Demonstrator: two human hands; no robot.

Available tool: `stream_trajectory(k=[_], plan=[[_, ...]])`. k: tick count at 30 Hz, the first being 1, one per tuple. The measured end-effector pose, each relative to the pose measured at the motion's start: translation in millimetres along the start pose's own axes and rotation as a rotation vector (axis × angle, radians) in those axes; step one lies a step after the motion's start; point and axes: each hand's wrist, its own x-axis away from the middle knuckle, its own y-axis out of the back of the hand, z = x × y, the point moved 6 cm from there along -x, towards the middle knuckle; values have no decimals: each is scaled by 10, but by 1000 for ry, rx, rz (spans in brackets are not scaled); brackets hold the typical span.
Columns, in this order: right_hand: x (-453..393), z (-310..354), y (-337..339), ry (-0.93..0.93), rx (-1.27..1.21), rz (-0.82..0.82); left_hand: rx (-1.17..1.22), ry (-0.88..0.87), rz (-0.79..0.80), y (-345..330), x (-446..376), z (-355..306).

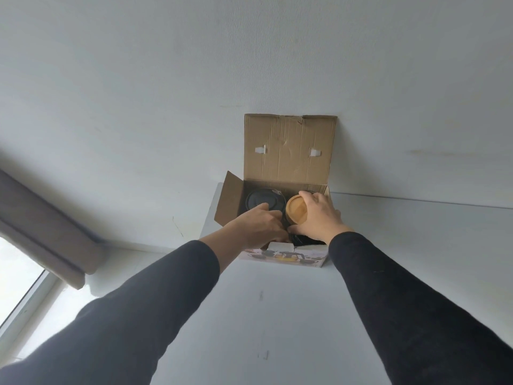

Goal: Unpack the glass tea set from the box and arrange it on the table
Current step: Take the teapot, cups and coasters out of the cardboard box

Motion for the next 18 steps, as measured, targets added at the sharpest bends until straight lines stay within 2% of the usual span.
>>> stream_trajectory(k=[4, 8, 14, 18], plan=[[0, 12, 11, 1, -3, 14, 20, 93, -9, 25, -53, -13], [74, 48, 113, -11, -118, 37, 242, 212, 17, 58, -22, 63], [324, 7, 638, -70, -323, -104, 667, 420, 21, 168, 127, 207], [638, -105, 977, -112, -328, -194, 766, 536, -64, 419, 187, 239]])
